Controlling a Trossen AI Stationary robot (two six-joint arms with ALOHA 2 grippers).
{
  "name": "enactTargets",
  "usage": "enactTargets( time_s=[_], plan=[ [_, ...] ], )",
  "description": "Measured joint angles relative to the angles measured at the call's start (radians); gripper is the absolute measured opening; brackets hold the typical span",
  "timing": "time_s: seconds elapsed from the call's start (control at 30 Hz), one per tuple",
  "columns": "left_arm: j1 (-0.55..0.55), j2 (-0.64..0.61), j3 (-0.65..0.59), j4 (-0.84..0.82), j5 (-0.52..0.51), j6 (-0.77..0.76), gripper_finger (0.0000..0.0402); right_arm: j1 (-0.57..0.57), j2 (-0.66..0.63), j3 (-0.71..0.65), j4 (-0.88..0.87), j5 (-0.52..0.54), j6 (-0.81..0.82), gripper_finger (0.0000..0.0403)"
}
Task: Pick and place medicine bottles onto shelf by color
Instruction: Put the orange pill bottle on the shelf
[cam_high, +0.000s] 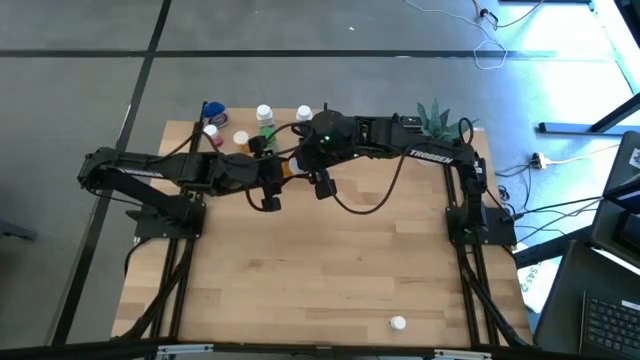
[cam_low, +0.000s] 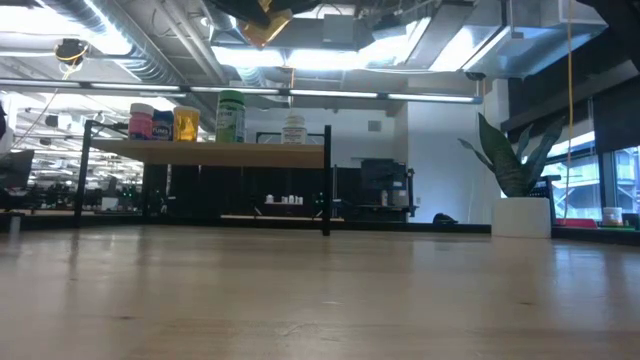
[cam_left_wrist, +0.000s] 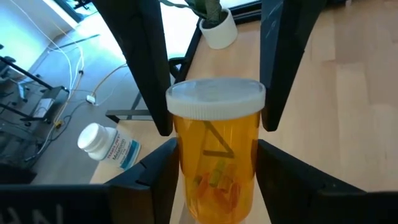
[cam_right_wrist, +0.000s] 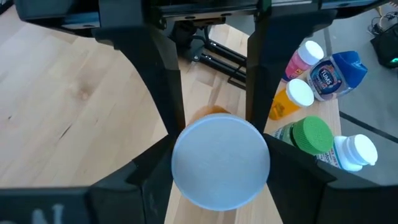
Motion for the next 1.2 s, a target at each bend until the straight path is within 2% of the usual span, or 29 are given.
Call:
enactTargets(
  time_s=[0.27, 0.7, 1.0, 1.2],
  plan=[
    [0.000, 0.000, 0.000, 0.000, 0.000, 0.000, 0.0181, 0.000, 0.000, 0.000, 0.003, 0.000, 0.002, 0.0225],
    [0.000, 0.001, 0.000, -0.005, 0.002, -0.006, 0.0181, 0.000, 0.000, 0.017, -0.005, 0.001, -0.001, 0.0266],
    [-0.001, -0.004, -0.003, -0.048, 0.006, -0.035, 0.0181, -0.003, -0.006, 0.172, -0.196, 0.016, -0.001, 0.0267],
    [-0.001, -0.026, -0.001, -0.036, -0.006, -0.068, 0.0181, -0.004, -0.040, 0.172, -0.259, 0.012, 0.023, 0.0267]
  ],
)
